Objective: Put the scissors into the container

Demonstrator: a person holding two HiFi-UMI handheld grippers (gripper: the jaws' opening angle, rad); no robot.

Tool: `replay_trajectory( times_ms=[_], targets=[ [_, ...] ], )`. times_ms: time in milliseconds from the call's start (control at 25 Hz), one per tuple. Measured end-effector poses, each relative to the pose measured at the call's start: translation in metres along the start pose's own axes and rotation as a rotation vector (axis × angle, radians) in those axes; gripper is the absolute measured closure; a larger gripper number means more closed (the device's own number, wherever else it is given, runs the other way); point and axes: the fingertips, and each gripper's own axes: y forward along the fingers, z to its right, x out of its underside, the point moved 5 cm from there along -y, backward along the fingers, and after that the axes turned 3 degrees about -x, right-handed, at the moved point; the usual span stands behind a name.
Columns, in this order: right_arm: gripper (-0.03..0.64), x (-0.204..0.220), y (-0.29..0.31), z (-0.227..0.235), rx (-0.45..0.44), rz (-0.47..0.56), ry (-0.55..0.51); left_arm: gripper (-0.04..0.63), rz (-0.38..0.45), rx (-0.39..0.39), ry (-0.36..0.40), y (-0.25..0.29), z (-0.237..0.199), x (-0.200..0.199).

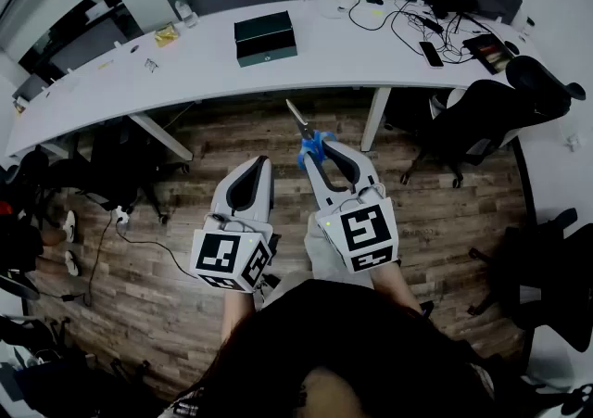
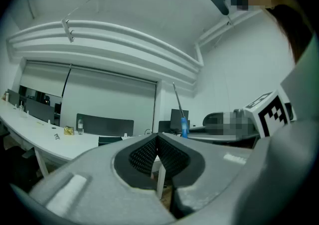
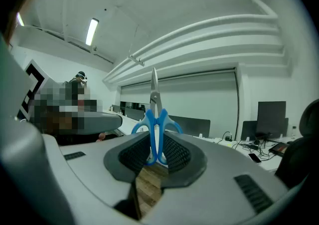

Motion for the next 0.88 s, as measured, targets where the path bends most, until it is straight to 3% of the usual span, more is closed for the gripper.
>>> replay_trajectory(
  times_ms=[880],
  targets=[
    [0.531, 0.005, -0.008, -0.01, 0.029, 0.01, 0.003, 0.584, -0.012, 0.012, -0.029, -0.014, -0.006, 0.012]
  ],
)
